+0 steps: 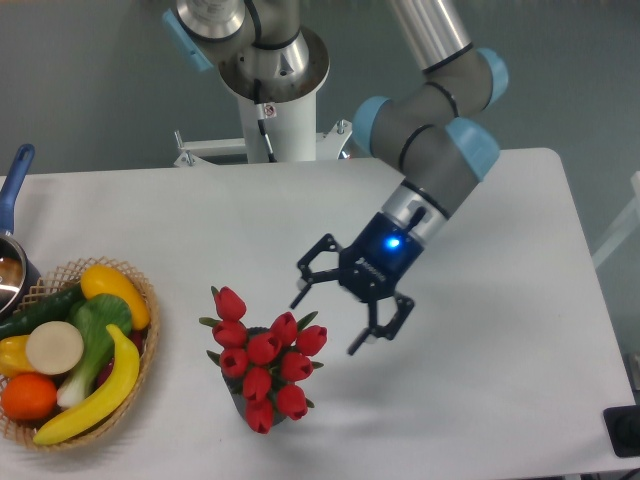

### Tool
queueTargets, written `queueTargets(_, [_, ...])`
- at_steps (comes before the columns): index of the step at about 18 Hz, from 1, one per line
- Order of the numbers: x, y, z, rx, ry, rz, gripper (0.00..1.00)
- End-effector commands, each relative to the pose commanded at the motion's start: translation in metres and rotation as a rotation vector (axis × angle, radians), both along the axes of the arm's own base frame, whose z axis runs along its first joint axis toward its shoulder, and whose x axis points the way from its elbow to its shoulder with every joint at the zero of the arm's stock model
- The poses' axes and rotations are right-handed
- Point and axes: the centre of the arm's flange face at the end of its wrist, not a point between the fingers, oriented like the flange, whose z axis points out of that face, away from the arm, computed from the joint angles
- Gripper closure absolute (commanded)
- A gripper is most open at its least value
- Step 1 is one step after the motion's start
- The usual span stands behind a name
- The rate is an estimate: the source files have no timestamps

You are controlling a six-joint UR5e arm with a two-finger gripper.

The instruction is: Insert the flowers into the vase

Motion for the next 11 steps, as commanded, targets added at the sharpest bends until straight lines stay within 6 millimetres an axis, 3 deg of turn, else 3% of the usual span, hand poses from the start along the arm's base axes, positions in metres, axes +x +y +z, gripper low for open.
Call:
queueTargets(3, [-0.029,-0.034,-0.005,-0.239,0.131,0.117,0.00])
queueTargets(7, [-0.044,-0.071,-0.023,-0.677,0.397,0.109,0.00])
queueTargets(11, [-0.044,-0.076,-0.027,-0.777,0.463,0.050,0.00])
